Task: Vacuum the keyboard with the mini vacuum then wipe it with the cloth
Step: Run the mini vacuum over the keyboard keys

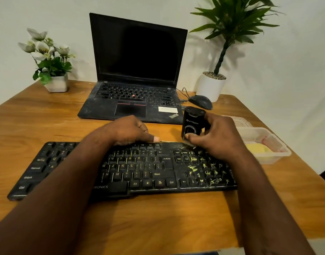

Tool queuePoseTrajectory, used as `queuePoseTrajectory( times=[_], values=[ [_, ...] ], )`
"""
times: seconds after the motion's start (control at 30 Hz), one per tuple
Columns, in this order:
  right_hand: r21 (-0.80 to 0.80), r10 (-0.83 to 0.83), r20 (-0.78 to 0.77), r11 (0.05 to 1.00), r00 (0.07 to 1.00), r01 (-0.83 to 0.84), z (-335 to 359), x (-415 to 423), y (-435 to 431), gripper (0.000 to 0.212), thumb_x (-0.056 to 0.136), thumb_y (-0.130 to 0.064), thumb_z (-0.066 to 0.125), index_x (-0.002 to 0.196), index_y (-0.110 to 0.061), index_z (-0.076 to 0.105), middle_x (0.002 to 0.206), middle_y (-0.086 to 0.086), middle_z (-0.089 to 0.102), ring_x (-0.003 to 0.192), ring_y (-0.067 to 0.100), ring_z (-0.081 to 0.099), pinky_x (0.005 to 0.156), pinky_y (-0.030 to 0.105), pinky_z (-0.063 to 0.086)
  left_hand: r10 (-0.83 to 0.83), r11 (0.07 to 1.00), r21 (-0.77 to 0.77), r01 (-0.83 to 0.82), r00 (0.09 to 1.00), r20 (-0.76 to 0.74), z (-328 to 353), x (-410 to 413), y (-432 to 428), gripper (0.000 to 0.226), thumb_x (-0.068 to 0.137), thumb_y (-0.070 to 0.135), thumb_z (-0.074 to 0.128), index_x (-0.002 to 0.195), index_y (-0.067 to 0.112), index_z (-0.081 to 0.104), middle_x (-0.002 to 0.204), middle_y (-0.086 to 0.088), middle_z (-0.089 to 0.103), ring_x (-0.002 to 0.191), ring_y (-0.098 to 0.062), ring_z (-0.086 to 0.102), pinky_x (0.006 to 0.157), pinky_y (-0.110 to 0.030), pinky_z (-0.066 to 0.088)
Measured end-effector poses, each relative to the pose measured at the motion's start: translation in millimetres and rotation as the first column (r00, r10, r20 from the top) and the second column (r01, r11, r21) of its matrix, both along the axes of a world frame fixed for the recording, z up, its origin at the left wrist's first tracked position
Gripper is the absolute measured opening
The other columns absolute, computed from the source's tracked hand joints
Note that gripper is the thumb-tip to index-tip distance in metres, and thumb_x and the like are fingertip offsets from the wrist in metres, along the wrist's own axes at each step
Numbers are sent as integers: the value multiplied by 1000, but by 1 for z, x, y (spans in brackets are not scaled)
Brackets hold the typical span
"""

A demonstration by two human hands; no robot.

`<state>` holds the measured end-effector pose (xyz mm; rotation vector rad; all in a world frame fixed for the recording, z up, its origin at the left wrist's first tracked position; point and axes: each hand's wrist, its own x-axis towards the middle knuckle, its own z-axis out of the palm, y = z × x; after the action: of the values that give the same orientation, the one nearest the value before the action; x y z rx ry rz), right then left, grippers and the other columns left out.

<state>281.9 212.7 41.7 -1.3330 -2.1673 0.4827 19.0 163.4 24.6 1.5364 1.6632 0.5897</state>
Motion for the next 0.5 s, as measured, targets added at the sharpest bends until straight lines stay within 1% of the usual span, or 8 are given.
queuePoseTrajectory(
  times=[0.07,0.17,0.23,0.27,0.33,0.4,0.43,0.5],
  values=[
    [81,-90,10,993,996,89,2,2,1,58,73,-39,90,126,-29,68,105,-12,75,85,7,69,79,34,59,10,1000,-2,-10,1000,-18,1,0,-1,41,81,51,81,60,19,67,59,2,64,54,-7,59,91,-44,54],
    [-128,52,-188,989,981,-77,2,8,-6,48,75,-30,90,118,-23,70,96,-15,75,85,1,72,73,20,57,9,1000,-15,-10,999,-40,4,-4,-3,42,80,52,81,57,20,66,56,5,64,52,-4,60,90,-40,52],
    [-209,143,-193,961,971,-183,0,3,-11,45,77,-26,89,116,-22,69,89,-16,75,80,-2,72,65,12,52,-1,1000,-30,-1,999,-44,6,-7,-4,41,80,52,80,60,20,67,56,5,65,51,-3,60,86,-39,53],
    [-194,146,-155,965,977,-175,-2,-2,-11,48,77,-26,89,120,-22,67,90,-16,73,79,-1,71,65,12,52,-3,999,-39,1,999,-42,6,-7,-4,40,80,51,80,61,18,68,56,5,66,50,-2,60,85,-38,52],
    [-64,48,-67,997,997,-52,-3,-8,-7,56,78,-31,88,129,-24,65,98,-16,70,82,0,68,71,19,54,-1,999,-46,-1,999,-50,6,-9,-4,39,79,52,81,63,18,70,58,5,68,54,-4,62,88,-39,53],
    [22,-18,-63,1000,998,19,-1,-9,-7,55,79,-33,88,129,-26,65,100,-17,70,84,3,67,76,26,55,6,998,-57,-10,998,-60,6,-10,-4,40,78,54,81,66,17,71,62,3,70,61,-9,64,94,-43,53],
    [-17,13,-107,1000,994,-14,-1,-7,-8,51,79,-31,87,126,-26,66,96,-20,70,84,1,67,76,26,56,9,998,-63,-13,998,-67,6,-12,-4,41,78,55,81,68,16,72,64,3,71,63,-10,64,95,-44,53],
    [-169,127,-217,972,968,-165,-1,-4,-11,39,80,-24,88,113,-24,68,82,-24,71,77,-3,70,67,16,54,13,998,-68,-19,997,-82,7,-13,-4,42,78,55,81,67,16,71,62,4,69,64,-11,63,95,-44,52]
  ],
)
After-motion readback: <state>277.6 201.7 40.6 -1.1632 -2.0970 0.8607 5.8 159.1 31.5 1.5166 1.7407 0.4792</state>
